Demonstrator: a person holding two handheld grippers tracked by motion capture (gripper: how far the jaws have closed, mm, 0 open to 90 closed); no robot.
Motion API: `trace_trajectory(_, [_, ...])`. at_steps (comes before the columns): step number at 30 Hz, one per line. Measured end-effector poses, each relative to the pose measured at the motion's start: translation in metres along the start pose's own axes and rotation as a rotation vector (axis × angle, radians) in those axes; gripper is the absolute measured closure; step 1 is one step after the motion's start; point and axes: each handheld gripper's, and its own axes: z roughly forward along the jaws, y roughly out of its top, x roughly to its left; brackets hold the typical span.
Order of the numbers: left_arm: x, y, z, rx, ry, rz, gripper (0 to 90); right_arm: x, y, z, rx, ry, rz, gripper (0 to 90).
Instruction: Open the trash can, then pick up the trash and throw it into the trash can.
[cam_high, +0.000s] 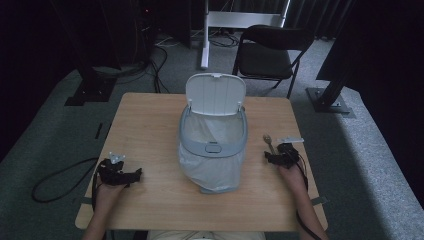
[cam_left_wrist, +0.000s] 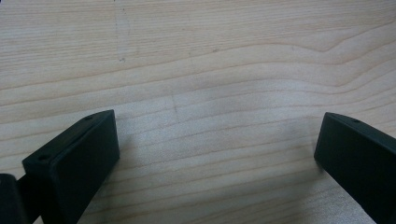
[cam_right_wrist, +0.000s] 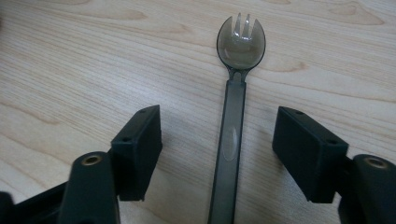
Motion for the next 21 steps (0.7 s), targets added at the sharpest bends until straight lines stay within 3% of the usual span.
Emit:
trace_trajectory(6, [0.0000, 0.0000, 0.0000, 0.000, 0.000, 0.000, 0.0, -0.0012, -0.0004, -0.0012, -0.008, 0.001, 0.000, 43.3])
trace_trajectory(10, [-0.0001, -0.0001, 0.0000, 0.000, -0.001, 0.001, 0.0, -0.0030, -0.0010, -0.0026, -0.013, -0.004, 0.004, 54.2])
trace_trajectory(15, [0.0000, 0.0000, 0.0000, 0.000, -0.002, 0.002, 0.0, -0.0052, -0.0018, -0.0034, -0.017, -0.005, 0.008, 59.8])
trace_trajectory(19, [0.0000, 0.0000, 0.0000, 0.000, -0.002, 0.002, 0.0, -0.0072, -0.0019, -0.0035, -0.021, -0.007, 0.011, 69.0])
trace_trajectory(21, [0.0000, 0.0000, 0.0000, 0.000, -0.002, 0.002, 0.0, -0.0084, -0.0020, -0.0039, -0.021, -0.014, 0.020, 78.7])
